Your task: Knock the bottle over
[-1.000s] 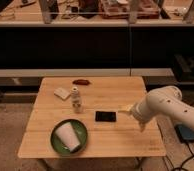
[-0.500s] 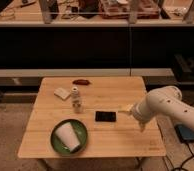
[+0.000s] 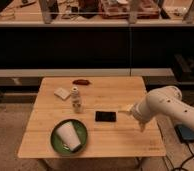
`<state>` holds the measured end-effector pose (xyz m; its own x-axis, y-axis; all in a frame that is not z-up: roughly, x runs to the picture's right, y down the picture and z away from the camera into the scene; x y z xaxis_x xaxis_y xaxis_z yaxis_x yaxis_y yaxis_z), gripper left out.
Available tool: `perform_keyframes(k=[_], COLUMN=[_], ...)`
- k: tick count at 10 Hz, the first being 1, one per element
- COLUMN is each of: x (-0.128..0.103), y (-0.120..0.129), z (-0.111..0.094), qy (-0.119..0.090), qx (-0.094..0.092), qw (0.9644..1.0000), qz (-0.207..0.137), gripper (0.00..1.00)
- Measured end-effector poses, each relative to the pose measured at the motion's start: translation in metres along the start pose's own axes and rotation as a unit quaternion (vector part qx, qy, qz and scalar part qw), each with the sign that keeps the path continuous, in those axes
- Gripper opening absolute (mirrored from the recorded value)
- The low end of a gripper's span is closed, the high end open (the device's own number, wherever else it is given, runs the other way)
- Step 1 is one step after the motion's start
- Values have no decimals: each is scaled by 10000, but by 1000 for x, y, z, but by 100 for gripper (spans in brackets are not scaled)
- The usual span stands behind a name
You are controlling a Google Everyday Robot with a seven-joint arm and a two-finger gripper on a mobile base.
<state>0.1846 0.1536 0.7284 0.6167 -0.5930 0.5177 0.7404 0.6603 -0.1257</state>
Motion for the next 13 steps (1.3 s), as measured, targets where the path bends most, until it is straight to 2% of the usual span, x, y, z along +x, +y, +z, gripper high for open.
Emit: perform_keyframes(k=[2,5,6,11,13], x=[0,-1,-2,-2,-2], y=[0,-3,-3,-4,-21], z=[0,-8,-5,-6,-10], qy=[-1,-4,-7,-1,-8], qx=[-1,-6,-3,-19,-13], qw=[10000,10000,10000,10000,10000], qz=[1,-10,-12,-8,-35], gripper=[77,49,44,44,44])
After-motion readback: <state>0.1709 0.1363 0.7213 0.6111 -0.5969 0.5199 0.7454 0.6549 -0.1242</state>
